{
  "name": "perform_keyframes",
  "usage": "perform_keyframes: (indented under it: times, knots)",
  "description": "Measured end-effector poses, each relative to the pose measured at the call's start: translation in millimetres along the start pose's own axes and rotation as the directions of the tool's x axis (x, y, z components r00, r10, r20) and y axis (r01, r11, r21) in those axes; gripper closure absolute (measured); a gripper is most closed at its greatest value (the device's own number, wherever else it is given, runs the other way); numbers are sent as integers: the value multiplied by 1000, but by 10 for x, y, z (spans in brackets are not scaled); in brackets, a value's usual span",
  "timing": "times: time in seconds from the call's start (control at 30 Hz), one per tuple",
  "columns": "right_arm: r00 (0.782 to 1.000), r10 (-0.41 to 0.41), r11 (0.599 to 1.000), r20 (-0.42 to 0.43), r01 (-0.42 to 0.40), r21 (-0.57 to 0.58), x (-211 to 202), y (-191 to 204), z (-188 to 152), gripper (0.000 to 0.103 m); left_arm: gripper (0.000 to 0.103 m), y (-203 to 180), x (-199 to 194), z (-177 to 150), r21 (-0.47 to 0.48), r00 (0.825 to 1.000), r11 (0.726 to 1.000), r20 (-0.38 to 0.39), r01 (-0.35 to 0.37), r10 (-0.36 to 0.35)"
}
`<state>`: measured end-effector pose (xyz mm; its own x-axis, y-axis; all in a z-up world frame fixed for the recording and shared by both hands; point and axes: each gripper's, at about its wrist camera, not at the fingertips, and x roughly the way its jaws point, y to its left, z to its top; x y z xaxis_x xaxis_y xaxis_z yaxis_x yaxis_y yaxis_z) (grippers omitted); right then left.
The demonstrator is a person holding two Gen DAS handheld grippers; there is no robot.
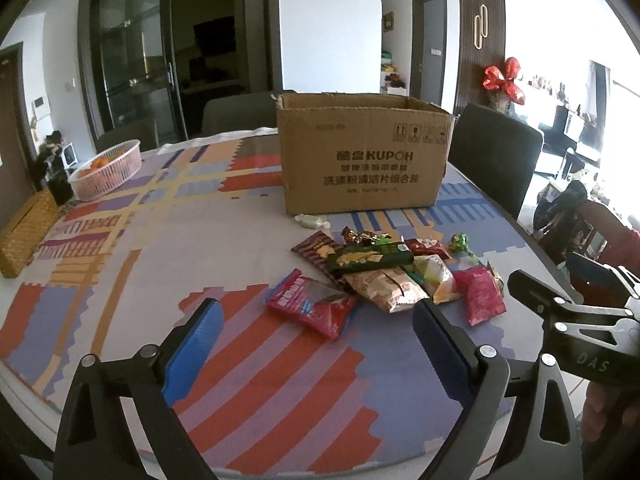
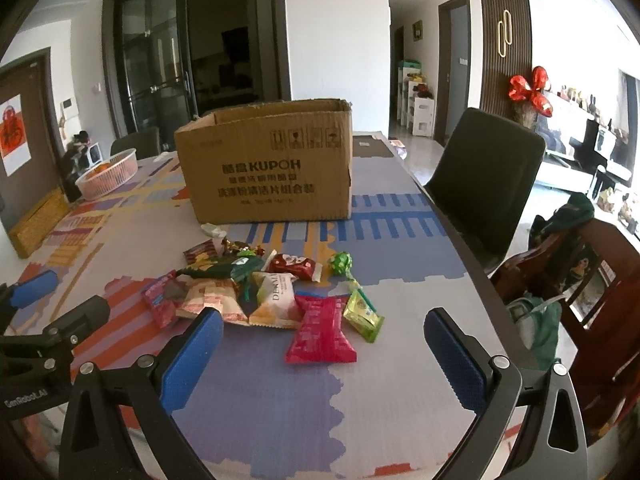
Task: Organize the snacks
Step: 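Grasp the Fortune Biscuit bag with left gripper while right gripper grasps red bag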
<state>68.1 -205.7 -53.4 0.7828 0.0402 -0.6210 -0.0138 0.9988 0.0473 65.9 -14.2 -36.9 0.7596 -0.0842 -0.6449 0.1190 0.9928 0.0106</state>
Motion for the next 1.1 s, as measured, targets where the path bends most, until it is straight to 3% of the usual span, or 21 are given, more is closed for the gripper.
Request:
perform_keyframes:
  times: [0.23,0.47,0.77,1.1]
  knots:
    - [999,19,1000,-41,-19,9,206,-27,-10,8,17,-52,244,62,-19,997,998,-48,64,-65]
    - [995,51,999,-91,-50,18,429,-57,-34,22,24,-162,489,112,-38,989,993,-100,108,-111]
    - [984,111,993,-140,-106,46,601,-64,-91,33,39,-265,810,147,-90,968,982,-174,166,-180]
    - [971,164,986,-177,-154,68,777,-60,-106,42,49,-242,1050,98,-163,942,968,-246,191,-227]
